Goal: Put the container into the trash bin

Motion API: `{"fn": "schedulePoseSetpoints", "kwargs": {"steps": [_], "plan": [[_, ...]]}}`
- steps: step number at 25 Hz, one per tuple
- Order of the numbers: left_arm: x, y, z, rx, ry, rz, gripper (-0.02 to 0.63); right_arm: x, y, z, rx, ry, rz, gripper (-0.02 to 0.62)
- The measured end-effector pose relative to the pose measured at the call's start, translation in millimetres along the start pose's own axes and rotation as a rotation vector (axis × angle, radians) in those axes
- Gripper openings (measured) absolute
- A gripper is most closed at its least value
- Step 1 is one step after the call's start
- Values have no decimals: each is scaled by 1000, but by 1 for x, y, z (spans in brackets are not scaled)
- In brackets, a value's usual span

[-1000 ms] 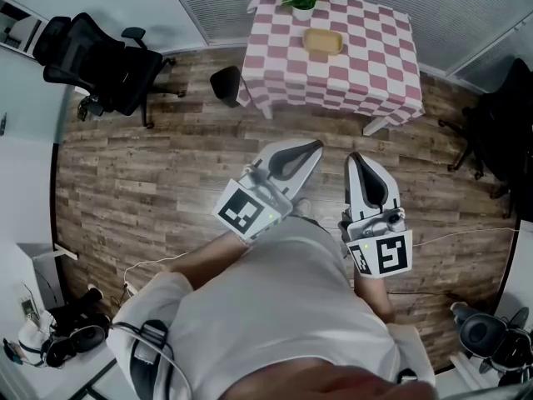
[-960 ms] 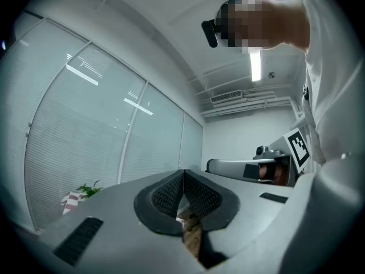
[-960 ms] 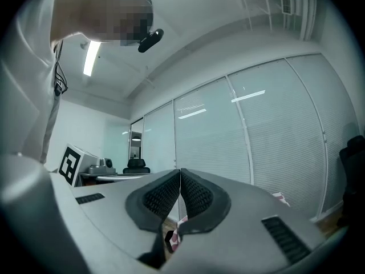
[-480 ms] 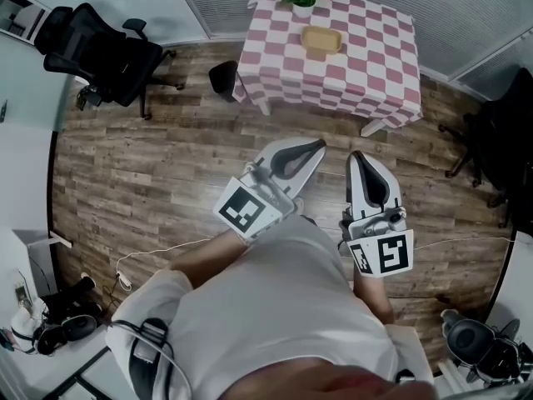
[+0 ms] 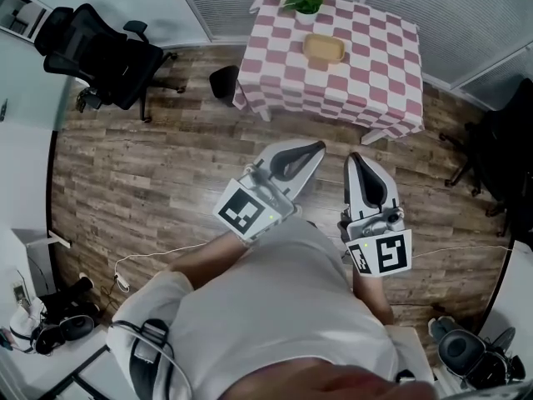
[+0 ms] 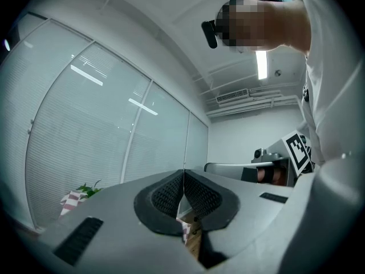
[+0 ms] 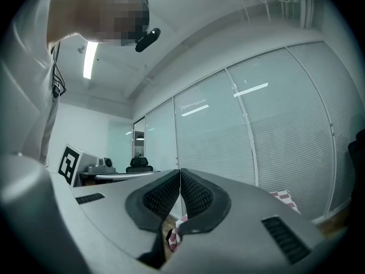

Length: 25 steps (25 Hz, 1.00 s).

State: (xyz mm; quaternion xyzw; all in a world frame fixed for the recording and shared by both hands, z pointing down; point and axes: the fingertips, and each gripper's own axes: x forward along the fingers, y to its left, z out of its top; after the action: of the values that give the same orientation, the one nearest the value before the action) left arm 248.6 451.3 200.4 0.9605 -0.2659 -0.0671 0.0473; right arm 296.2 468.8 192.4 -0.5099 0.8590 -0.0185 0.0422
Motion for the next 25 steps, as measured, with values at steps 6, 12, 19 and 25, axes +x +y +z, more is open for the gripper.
{"fn": "schedulePoseSetpoints", "kwargs": {"steps": [6,12,19,25], "plan": [[19,34,3,-31,-15,-10,31,37,-15,-5,-2,13,-5,31],[35,78,7,-41,-21,-13,31,82,-29,-9,-5,24,-11,31],[48,139,16,-43,-20,-14,31,145,-41,-9,-8,31,-12,31],[61,189,17,-47,-8,-27,31,196,-53,-12,-11,40,-24,31]]}}
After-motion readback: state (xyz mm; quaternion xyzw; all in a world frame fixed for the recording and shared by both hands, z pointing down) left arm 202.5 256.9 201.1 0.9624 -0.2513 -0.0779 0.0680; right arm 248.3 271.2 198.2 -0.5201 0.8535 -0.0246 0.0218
